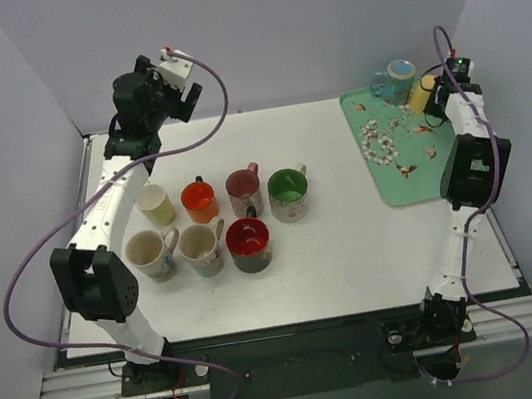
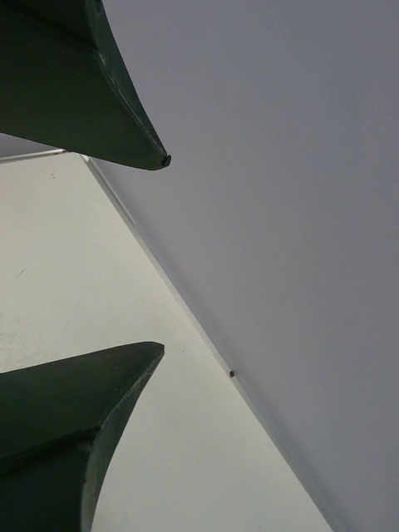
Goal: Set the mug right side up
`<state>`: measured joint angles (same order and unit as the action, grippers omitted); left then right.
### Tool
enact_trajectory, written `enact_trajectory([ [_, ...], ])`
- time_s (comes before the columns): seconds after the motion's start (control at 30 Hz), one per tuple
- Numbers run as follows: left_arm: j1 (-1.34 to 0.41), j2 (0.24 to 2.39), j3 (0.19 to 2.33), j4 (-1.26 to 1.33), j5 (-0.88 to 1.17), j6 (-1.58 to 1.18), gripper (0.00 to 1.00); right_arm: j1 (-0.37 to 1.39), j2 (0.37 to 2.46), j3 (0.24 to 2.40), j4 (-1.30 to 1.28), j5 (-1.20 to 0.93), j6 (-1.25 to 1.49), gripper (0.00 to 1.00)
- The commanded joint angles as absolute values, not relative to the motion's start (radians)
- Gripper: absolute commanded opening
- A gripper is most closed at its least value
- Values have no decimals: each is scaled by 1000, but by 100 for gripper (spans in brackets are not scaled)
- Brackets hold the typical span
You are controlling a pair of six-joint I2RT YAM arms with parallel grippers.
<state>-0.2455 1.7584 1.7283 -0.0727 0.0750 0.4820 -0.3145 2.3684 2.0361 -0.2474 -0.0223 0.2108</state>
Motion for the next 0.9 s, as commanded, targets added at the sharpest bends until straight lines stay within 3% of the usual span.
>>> enact_trajectory([
  [0.0,-264,1674,1694,-15,129,469,95,-356,2301,2081,-216,-100,245,42],
  [0.03,-265,1661,1678,-15,130,471,95,-363,2312,2117,-213,-107,274,66],
  [0.07,-267,1657,1671,-15,129,471,95,-383,2341,2132,-201,-107,358,75],
  [0.23,-271,1634,1635,26,115,468,95,-434,2408,2125,52,-208,751,76],
  [0.37,-272,1631,1632,25,112,469,95,-436,2437,2117,173,-166,902,77],
  [0.67,-272,1641,1632,31,101,479,95,-428,2546,2152,262,-86,1051,69],
  [0.87,-270,1649,1637,31,101,492,95,-400,2456,2045,230,-147,945,68],
])
